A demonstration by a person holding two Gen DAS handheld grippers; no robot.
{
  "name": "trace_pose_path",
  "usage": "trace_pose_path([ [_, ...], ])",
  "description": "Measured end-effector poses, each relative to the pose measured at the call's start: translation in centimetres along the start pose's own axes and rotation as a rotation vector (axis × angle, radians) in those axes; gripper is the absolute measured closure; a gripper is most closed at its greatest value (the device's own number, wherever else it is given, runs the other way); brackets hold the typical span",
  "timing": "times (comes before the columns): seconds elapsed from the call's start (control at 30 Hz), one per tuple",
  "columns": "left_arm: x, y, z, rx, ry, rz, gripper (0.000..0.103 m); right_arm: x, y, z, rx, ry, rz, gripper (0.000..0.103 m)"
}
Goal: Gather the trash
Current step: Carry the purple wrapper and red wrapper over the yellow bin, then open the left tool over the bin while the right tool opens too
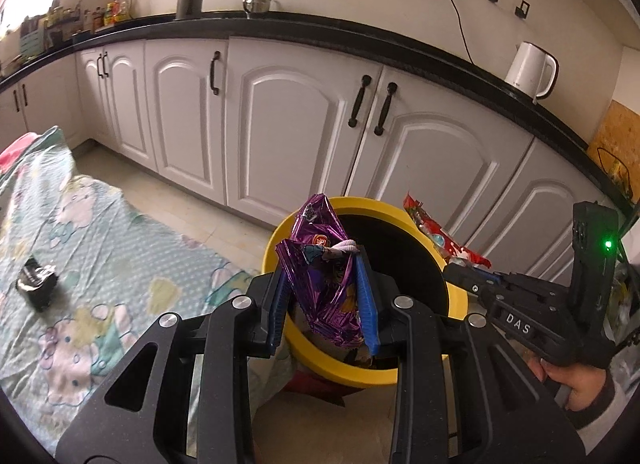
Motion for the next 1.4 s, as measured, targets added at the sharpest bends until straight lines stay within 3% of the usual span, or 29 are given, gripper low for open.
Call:
trace_pose_path([
  [0.93, 7.3, 1.7, -1.0, 0.011, -0.139, 0.026, 0.075, 0.9, 2.4, 1.7, 0.073, -0.048, 0.018, 0.094],
  [1.07, 7.7, 1.9, -1.3, 0.013, -0.148, 0.029, 0.073, 0.9, 2.4, 1.9, 0.075, -0.048, 0.021, 0.085],
  [1.2, 7.8, 1.8, -1.5, 0.011, -0.146, 0.021, 0.057, 0.8, 2.5, 1.9, 0.079, -0.044, 0.029, 0.072],
  [1.3, 7.8, 1.7, -1.4, 0.005, -0.148, 0.02, 0.036, 0.7, 2.8, 1.8, 0.087, -0.036, 0.037, 0.064],
  [1.4, 7.5, 1.3, -1.2, -0.004, -0.148, 0.01, 0.024, 0.5, 3.2, 1.6, 0.1, -0.025, 0.047, 0.055],
])
Point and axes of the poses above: each gripper's, at about its wrist camera, not at the fingertips, and x roughly the way its jaws point, y to its right, z to its underside, the point moved 7 cm from there along x, roughly the way its jaws point, and after that the axes turned 9 degrees about -y, right-handed, at the moved point
